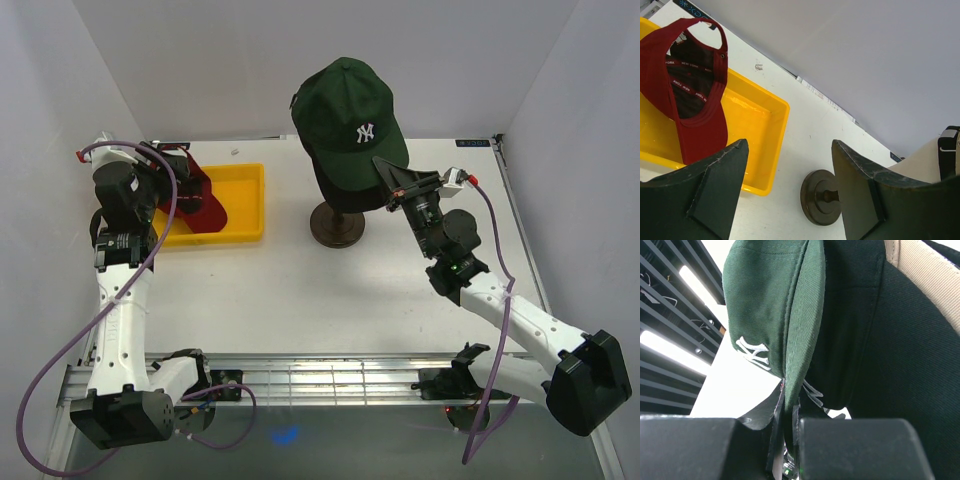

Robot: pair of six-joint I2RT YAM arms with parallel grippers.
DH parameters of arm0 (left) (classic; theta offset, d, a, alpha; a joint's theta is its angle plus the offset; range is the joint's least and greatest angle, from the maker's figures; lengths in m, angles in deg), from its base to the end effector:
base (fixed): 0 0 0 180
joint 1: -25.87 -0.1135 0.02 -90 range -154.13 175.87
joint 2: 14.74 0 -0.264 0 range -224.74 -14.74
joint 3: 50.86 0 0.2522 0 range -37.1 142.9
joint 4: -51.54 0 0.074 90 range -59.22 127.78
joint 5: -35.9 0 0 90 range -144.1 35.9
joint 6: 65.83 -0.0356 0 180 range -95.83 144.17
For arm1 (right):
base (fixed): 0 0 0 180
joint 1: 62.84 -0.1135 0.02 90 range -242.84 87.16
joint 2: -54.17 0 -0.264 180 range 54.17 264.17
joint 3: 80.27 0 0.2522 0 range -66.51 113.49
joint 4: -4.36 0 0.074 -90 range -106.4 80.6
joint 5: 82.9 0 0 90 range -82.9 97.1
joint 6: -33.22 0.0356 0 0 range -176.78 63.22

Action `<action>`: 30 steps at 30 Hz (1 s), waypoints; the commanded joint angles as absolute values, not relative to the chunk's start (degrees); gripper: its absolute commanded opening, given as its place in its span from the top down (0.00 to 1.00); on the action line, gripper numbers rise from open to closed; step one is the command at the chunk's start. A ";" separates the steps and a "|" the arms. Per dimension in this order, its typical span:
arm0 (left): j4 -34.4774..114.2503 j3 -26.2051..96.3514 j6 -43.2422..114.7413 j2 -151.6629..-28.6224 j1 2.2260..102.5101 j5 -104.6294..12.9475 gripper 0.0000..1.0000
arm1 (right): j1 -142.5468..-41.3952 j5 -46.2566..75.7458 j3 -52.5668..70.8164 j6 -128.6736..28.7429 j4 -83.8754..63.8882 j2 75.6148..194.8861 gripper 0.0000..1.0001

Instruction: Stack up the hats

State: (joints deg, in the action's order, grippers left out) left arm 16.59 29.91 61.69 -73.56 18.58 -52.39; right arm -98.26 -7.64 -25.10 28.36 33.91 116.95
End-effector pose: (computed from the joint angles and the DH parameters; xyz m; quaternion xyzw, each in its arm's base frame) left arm 0.2223 0.0274 0.4090 -0.2897 0.7270 -0.1736 0.5979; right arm 0.2088 0.1374 0.3554 0.3298 0.4589 0.6782 0.4698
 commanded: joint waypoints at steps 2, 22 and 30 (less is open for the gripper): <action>17.83 29.44 61.79 -73.45 18.57 -52.08 0.22 | -97.82 -12.32 -29.42 23.90 14.60 121.67 0.92; 17.83 29.17 61.61 -73.71 18.49 -52.35 0.22 | -97.74 -12.67 -31.18 23.90 7.76 125.01 0.92; 17.83 29.00 61.52 -73.62 18.57 -52.52 0.22 | -97.21 -13.02 -30.21 23.46 0.80 125.97 0.92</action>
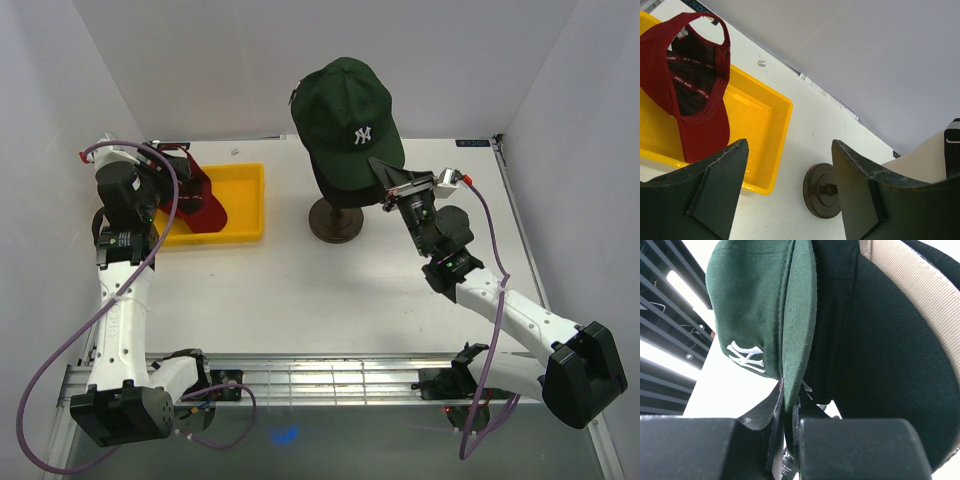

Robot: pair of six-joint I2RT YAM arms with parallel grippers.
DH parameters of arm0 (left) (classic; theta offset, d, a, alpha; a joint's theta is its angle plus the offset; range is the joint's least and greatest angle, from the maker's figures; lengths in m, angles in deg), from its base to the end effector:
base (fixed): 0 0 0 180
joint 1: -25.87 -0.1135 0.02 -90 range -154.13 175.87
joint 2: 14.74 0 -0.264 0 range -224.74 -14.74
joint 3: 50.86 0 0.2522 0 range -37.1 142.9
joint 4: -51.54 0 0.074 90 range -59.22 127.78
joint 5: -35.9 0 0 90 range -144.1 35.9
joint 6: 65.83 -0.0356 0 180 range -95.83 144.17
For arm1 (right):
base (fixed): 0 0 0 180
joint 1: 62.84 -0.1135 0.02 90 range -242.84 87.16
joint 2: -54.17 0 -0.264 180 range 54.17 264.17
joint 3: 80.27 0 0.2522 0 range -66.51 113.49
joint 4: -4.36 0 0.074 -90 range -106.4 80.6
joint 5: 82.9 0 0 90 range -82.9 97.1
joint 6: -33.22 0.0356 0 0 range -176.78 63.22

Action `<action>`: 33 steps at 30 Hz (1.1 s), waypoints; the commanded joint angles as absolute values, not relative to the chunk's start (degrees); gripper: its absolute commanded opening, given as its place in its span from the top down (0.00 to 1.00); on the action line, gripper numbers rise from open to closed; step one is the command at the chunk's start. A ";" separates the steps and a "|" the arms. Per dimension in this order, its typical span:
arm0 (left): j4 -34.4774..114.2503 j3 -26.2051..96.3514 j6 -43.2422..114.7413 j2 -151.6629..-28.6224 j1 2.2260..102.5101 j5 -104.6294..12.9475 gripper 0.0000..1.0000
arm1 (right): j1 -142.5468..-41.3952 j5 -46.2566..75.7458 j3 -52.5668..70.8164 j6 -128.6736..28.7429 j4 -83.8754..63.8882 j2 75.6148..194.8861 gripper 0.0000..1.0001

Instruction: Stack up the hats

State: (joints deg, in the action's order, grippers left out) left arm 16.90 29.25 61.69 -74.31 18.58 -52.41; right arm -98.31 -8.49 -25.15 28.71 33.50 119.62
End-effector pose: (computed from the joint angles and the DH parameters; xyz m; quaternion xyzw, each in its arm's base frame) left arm 0.2270 0.0280 0.4029 -0.2921 0.7324 -0.1716 0.5906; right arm 0.2181 0.1436 0.3433 0.3437 0.4760 0.6622 0.4657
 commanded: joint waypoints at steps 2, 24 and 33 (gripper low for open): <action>17.83 29.00 61.52 -73.71 18.57 -52.43 0.22 | -96.77 -12.41 -30.04 23.29 -0.08 126.41 0.92; 17.22 29.44 61.08 -73.62 18.49 -52.78 0.22 | -95.54 -11.26 -27.58 19.07 -12.82 128.70 0.92; 16.34 30.23 61.17 -73.54 18.57 -53.14 0.22 | -95.45 -10.91 -27.58 19.51 -15.99 130.10 0.92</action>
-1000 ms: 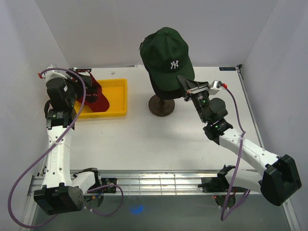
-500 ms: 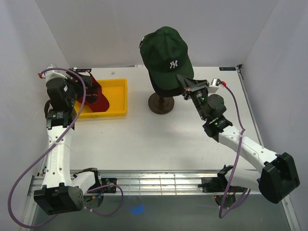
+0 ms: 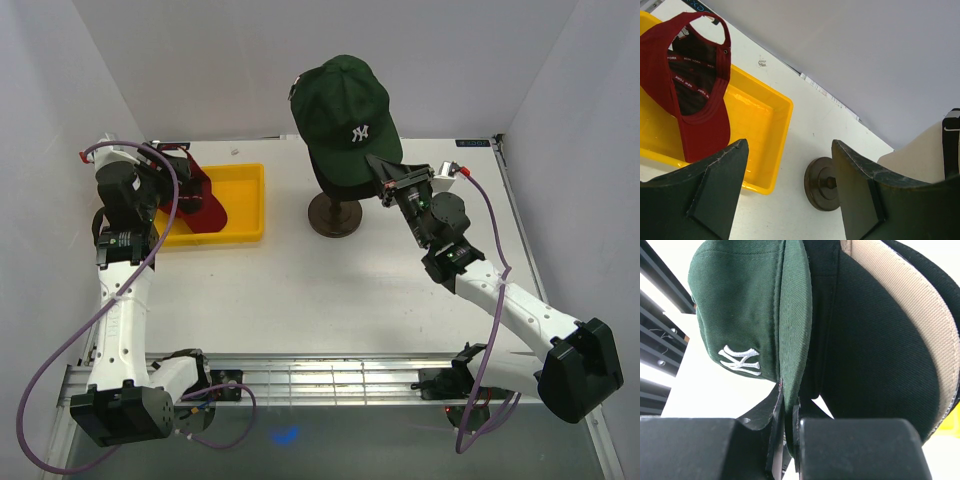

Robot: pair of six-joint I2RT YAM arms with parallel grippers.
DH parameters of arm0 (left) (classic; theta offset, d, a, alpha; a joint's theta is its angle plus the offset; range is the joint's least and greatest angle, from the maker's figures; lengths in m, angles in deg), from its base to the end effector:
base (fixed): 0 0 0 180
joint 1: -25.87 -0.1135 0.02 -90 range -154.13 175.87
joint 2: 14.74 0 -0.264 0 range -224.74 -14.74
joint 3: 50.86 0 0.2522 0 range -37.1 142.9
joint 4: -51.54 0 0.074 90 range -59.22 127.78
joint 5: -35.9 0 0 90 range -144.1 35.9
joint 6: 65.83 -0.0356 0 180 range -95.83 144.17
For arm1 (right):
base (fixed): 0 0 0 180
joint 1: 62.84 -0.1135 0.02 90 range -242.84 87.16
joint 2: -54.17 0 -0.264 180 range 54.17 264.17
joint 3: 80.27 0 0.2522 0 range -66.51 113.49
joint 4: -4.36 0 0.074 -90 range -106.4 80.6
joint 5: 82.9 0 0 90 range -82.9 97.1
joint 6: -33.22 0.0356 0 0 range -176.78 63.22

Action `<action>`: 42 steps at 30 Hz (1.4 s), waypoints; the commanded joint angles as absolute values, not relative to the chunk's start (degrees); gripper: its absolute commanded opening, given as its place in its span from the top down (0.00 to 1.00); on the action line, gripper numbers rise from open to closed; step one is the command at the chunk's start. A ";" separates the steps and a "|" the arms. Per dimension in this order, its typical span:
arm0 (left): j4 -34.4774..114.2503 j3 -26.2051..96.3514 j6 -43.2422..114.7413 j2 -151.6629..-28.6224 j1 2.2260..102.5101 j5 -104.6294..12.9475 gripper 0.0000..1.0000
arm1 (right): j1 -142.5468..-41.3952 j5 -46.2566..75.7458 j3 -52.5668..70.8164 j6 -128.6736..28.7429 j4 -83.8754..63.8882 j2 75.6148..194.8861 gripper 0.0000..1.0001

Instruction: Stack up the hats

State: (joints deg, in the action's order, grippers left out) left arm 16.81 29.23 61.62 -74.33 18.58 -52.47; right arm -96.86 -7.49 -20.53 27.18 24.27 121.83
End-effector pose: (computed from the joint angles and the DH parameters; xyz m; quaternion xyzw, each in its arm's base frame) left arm 0.2271 0.0280 0.4026 -0.2923 0.7331 -0.1706 0.5900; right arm 0.2334 0.1467 0.3455 0.3530 0.5243 0.6195 0.4656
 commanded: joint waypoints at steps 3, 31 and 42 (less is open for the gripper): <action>15.99 30.49 61.17 -73.53 18.49 -53.22 0.22 | -95.54 -10.56 -27.13 19.51 -18.09 130.72 0.92; 15.11 30.05 61.35 -72.57 18.49 -53.22 0.23 | -95.45 -10.74 -31.27 17.66 -19.68 131.34 0.92; 15.02 29.96 61.70 -72.57 18.49 -52.61 0.23 | -95.45 -10.83 -28.02 13.45 -21.09 125.45 0.64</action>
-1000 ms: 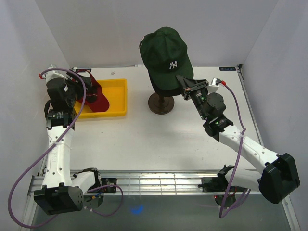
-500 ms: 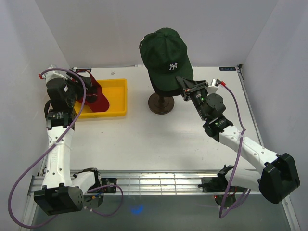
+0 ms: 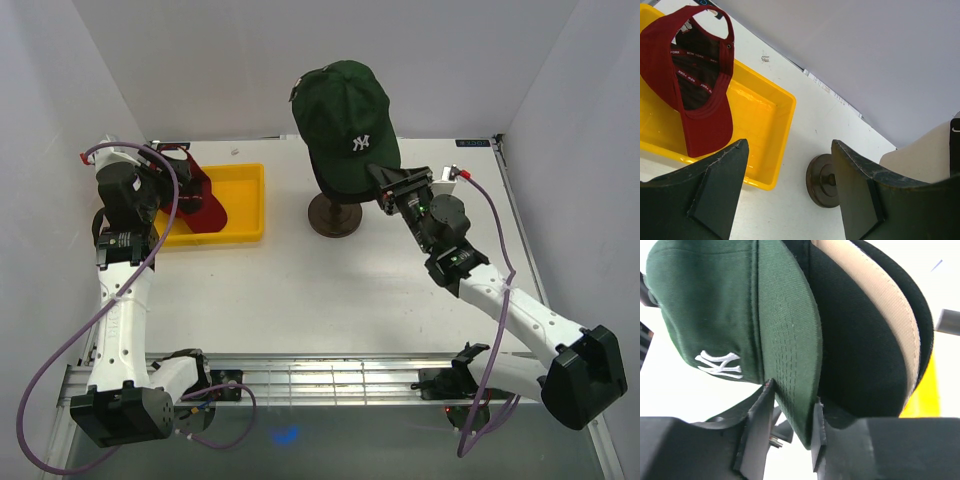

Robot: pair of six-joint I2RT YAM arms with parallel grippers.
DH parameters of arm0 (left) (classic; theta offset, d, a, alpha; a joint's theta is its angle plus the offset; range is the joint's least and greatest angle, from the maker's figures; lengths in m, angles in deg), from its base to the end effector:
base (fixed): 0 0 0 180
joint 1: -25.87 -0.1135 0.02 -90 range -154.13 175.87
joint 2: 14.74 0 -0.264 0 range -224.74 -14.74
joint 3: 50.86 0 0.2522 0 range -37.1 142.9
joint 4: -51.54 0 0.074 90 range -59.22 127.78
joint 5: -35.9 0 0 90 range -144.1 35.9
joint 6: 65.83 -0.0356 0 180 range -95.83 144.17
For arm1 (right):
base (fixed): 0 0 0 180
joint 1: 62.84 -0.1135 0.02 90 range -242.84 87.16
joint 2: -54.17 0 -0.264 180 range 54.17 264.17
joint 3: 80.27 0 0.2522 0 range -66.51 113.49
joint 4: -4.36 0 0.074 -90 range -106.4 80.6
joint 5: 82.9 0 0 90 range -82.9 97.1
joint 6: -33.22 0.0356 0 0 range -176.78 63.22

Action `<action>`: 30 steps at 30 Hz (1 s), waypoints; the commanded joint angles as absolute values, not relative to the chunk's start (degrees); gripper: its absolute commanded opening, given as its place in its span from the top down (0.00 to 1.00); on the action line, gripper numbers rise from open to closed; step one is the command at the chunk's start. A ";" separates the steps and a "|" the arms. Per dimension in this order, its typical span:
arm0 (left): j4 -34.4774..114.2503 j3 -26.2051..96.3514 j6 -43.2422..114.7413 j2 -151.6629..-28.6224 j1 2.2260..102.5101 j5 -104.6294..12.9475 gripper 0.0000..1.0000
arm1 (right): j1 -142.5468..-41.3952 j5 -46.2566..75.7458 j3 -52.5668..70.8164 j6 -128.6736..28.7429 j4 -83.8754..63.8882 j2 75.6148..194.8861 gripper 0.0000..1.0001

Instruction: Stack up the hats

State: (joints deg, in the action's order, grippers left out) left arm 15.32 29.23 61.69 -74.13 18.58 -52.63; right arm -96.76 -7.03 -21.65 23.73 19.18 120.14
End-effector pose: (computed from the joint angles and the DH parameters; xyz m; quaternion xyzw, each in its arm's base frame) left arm 0.2254 0.0279 0.4005 -0.2962 0.7389 -0.1676 0.5815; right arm 0.2291 0.1436 0.3365 0.3438 0.5646 0.5832 0.4721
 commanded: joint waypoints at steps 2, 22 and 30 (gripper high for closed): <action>15.02 30.05 61.61 -72.48 18.57 -52.52 0.23 | -95.45 -10.74 -27.31 12.83 -21.35 124.49 0.59; 15.11 30.58 61.61 -73.10 18.57 -51.38 0.26 | -95.19 -11.97 -19.40 8.35 -25.48 117.19 0.50; 16.25 30.40 60.21 -73.45 18.57 -49.27 0.25 | -95.19 -9.95 -17.73 5.19 -25.22 115.25 0.48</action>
